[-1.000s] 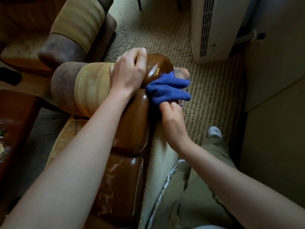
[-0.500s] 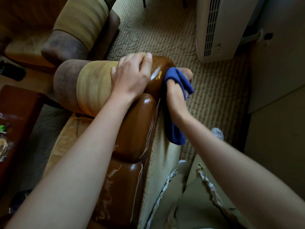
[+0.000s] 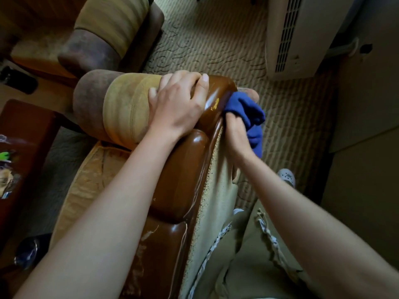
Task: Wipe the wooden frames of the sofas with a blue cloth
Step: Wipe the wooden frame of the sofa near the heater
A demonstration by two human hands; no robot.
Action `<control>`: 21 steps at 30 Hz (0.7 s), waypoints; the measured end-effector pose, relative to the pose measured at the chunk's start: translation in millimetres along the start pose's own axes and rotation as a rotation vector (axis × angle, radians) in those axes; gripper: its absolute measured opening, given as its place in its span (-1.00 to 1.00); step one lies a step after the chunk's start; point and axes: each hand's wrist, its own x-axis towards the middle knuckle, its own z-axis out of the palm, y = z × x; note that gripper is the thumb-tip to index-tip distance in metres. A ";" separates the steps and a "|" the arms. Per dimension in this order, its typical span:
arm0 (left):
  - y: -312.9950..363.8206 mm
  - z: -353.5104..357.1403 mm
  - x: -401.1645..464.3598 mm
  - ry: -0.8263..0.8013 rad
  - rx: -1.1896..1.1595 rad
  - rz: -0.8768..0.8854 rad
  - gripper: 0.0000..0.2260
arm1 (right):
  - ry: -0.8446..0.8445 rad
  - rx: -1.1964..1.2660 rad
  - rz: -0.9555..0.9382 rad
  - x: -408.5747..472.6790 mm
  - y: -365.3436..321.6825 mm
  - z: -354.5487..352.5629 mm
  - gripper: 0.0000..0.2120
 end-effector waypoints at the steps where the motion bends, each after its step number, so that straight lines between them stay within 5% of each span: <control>1: -0.5 0.3 0.5 0.000 0.001 -0.006 -0.64 | 0.025 0.035 0.061 16.5 -3.2 -3.6 -0.70; 5: -0.4 0.7 1.0 0.001 -0.009 -0.018 -0.68 | 0.088 0.197 0.380 58.4 7.6 -16.3 -0.83; 9: -1.0 0.0 1.6 0.004 -0.032 -0.023 -0.67 | 0.083 0.169 0.417 45.0 33.7 -14.8 -0.63; 12: -0.5 -1.1 1.2 0.000 -0.039 -0.026 -0.60 | 0.014 0.203 0.318 4.2 29.5 -13.0 -0.85; 21: -1.1 -3.4 1.6 0.032 -0.137 -0.074 -0.56 | -0.223 0.209 -0.073 -122.4 -4.3 -11.4 -0.83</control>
